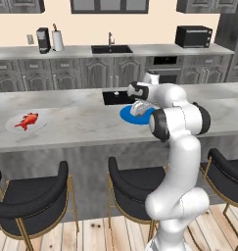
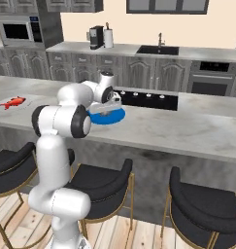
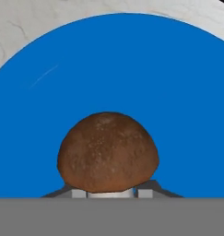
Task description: Transport the fish and mushroom to the fridge. Place the fish on the rack containing meat and place the mushroom on the rack containing the vegetable, ensuring meats and vegetables are on different racks.
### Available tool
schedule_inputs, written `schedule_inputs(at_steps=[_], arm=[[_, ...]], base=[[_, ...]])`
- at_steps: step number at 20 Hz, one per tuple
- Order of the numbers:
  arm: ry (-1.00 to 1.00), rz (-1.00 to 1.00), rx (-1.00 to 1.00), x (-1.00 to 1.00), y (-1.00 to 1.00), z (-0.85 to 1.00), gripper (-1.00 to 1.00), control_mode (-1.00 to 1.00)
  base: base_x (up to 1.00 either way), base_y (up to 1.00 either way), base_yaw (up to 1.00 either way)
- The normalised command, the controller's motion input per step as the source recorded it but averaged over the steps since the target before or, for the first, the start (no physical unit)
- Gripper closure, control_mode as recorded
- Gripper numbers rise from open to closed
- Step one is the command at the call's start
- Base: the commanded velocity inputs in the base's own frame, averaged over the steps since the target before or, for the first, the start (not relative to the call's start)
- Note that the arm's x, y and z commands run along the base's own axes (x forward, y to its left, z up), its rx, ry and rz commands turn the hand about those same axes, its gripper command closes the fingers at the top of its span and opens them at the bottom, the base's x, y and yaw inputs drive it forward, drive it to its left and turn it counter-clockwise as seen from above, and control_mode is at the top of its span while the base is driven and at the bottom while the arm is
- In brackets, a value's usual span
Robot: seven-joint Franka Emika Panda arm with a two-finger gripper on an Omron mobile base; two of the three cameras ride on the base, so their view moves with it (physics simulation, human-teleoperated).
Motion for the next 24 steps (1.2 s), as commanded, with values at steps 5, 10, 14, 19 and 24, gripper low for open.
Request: schedule_inputs(at_steps=[5, 10, 14, 19, 24], arm=[[-0.12, 0.01, 0.0, -0.69, 0.13, 0.02, 1.0, -1.0], [-0.27, 0.0, 0.0, -1.0, 0.0, 0.03, 1.0, -1.0], [-0.33, -0.06, 0.0, -1.0, 0.0, 0.43, 1.0, -1.0], [-0.23, -0.06, 0.0, -1.0, 0.0, 0.83, 1.0, -1.0], [0.05, -0.07, 0.0, -1.0, 0.0, 0.96, 1.0, -1.0]], base=[[0.0, 0.0, 0.0], [0.0, 0.0, 0.0], [0.0, 0.0, 0.0], [0.0, 0.0, 0.0], [0.0, 0.0, 0.0]])
